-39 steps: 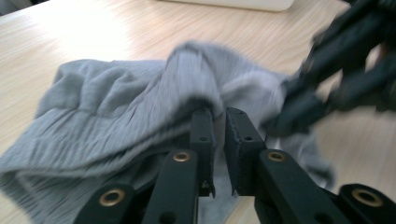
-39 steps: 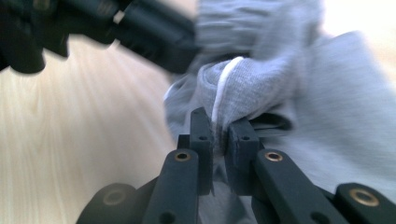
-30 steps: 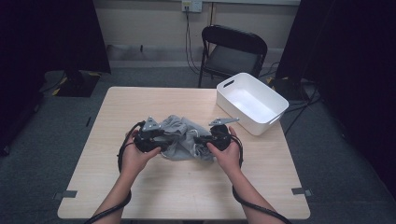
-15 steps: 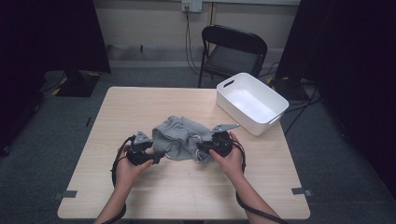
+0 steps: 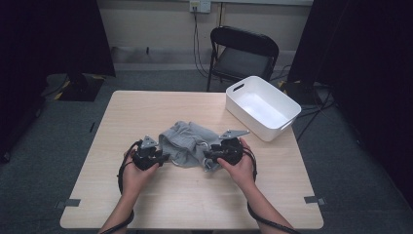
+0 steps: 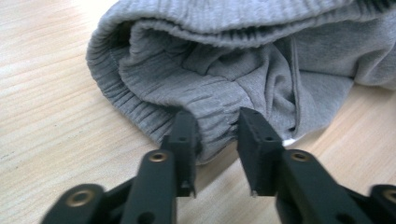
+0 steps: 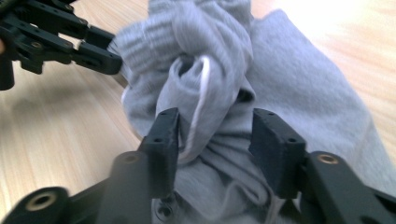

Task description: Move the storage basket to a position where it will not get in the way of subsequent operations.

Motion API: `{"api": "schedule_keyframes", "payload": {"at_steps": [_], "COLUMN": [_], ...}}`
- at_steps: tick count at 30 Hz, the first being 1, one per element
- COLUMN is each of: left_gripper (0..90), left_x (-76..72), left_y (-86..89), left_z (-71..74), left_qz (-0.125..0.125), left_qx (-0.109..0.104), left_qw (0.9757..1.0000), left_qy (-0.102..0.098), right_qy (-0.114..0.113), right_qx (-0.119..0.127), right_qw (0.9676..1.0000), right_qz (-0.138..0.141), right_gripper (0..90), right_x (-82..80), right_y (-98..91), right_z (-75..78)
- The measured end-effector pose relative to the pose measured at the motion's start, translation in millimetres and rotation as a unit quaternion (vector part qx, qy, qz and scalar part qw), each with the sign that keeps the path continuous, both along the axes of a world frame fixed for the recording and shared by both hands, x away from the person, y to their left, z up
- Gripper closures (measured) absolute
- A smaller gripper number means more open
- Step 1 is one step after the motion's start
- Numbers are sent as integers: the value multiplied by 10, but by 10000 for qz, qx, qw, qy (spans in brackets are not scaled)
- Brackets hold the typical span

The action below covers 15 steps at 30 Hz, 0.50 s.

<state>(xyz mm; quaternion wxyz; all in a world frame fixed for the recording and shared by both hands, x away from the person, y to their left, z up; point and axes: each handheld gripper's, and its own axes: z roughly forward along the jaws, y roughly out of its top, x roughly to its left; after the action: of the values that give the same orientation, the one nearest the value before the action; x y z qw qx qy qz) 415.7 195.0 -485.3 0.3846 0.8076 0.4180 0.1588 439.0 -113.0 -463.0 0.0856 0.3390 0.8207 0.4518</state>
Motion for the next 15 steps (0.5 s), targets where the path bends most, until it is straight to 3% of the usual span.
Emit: {"api": "schedule_keyframes", "payload": {"at_steps": [2, 3, 5, 10, 11, 15], "left_gripper": [735, 786, 799, 847, 857, 867], "left_x": [4, 6, 9, 5, 0, -7], "left_y": [-22, -36, -35, -38, -41, -37], "left_z": [11, 18, 23, 55, 78, 125], "left_qz": [-62, -104, -138, -188, -179, -213], "left_qx": [99, 216, 276, 255, 204, 223], "left_qw": [9999, 9997, 9995, 9995, 9996, 9995], "left_qy": [-10, -11, 3, 77, 85, 108], "right_qy": [-37, -56, -71, -112, -73, -48], "right_qx": [30, 76, 107, 133, 133, 131], "right_qw": [10000, 9999, 9998, 9997, 9997, 9997], "right_qz": [45, 85, 140, 153, 176, 205], "right_gripper": [473, 499, 504, 570, 658, 712], "right_x": [0, -3, -7, -12, 2, 19], "right_y": [32, 58, 72, 115, 116, 121], "right_z": [29, 50, 61, 90, 95, 105]}}
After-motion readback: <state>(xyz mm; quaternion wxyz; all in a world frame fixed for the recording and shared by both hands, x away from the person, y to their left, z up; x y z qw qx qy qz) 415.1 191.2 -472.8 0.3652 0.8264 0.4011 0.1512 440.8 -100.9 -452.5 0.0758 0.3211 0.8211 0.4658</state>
